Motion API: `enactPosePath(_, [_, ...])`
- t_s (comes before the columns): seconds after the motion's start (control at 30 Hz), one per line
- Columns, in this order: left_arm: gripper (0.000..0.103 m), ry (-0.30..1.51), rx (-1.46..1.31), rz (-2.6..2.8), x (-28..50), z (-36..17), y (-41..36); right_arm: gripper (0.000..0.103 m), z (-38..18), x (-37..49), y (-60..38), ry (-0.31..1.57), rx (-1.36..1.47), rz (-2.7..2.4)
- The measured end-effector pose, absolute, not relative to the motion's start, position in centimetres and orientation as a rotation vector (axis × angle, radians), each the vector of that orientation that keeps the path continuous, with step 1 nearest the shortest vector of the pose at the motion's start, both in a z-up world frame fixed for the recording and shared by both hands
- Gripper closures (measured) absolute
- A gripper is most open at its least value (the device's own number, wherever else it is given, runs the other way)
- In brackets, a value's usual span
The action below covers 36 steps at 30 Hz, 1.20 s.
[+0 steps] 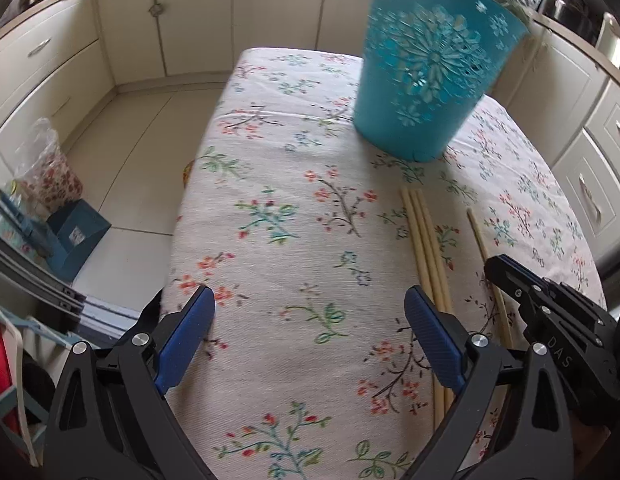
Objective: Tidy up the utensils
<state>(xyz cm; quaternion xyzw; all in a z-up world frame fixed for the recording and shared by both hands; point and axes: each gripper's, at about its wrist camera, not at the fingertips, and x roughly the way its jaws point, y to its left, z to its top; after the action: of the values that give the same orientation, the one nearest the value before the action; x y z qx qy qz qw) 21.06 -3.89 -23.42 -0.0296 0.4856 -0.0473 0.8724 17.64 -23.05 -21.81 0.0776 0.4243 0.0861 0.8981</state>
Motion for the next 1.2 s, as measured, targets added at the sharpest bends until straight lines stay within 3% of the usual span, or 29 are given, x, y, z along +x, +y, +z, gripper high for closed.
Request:
enactPosePath(0.63, [0.012, 1.038, 0.087, -0.078, 25.0, -24.4, -8.6, 0.095, -21.9, 17.7, -23.7, 0.889, 0.215, 0.195])
enactPosePath(0.7, [0.015, 1.032, 0.085, -0.083, 25.1, -24.3, -8.7, 0.095, -21.9, 17.8, -23.7, 0.889, 0.216, 0.195])
enactPosePath(0.8, [0.037, 1.021, 0.09, -0.108, 25.4, -24.0, -9.0, 0.095, -21.9, 17.8, -23.7, 0.887, 0.212, 0.192])
enactPosePath(0.87, [0.059, 1.02, 0.09, -0.127, 25.6, -23.7, -9.3, 0.095, -21.8, 17.8, -23.6, 0.885, 0.21, 0.192])
enactPosePath(0.97, [0.084, 1.029, 0.068, -0.157, 26.0, -23.5, -9.4, 0.095, -21.8, 17.9, -23.8, 0.884, 0.214, 0.194])
enactPosePath(1.07, [0.097, 1.05, 0.032, -0.192, 26.3, -23.5, -8.8, 0.095, -21.8, 18.0, -23.8, 0.883, 0.215, 0.196])
enactPosePath(1.2, [0.099, 1.084, -0.031, -0.221, 26.5, -23.4, -7.3, 0.095, -21.8, 18.0, -23.8, 0.883, 0.214, 0.196])
